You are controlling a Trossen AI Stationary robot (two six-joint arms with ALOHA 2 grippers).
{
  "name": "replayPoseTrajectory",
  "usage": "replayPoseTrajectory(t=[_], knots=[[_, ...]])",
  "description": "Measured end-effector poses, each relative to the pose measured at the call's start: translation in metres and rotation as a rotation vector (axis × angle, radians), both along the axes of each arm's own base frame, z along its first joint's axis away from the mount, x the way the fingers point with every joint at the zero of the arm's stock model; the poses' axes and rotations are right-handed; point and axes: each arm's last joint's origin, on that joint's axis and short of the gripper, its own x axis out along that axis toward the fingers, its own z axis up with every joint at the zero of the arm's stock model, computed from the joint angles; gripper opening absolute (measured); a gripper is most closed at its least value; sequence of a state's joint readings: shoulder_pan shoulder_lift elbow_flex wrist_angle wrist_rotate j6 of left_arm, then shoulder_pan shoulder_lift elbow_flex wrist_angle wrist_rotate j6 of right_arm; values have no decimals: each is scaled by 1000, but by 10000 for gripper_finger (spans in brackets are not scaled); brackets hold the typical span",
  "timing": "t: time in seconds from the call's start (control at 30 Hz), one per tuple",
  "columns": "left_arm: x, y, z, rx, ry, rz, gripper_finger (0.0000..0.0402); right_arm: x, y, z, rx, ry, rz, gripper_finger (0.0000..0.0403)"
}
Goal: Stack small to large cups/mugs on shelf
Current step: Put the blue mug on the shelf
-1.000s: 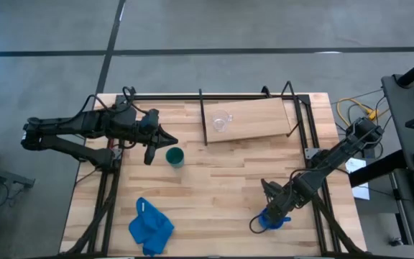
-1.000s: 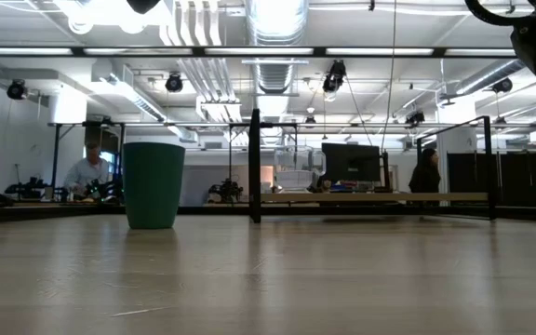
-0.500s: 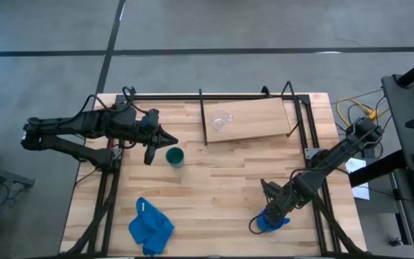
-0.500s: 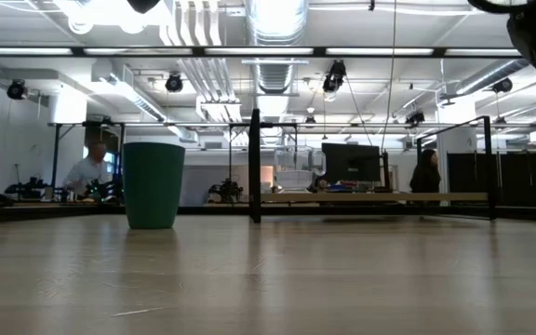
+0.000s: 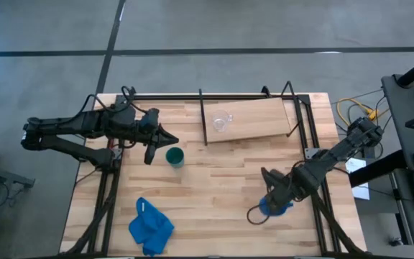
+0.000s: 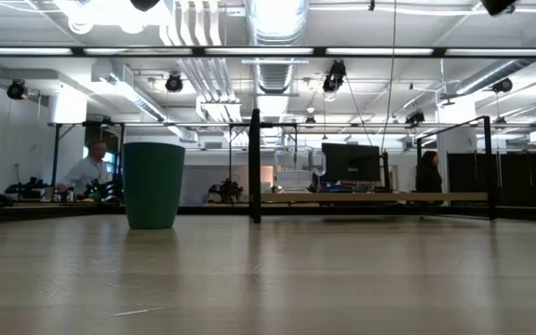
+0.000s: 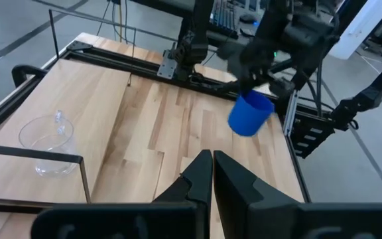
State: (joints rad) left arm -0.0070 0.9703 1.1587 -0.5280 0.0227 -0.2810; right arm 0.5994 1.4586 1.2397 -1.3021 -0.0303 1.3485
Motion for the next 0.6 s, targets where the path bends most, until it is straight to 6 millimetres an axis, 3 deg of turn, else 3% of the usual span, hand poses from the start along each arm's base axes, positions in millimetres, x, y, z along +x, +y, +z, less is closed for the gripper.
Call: replayPoseTrajectory(t=[0.33,0.6], knots=[[0,0,0,0,3,0,0,12,-43,63,-202,-81,38,9],[0,0,0,0,3,0,0,24,-73,79,-288,-141,89,9]])
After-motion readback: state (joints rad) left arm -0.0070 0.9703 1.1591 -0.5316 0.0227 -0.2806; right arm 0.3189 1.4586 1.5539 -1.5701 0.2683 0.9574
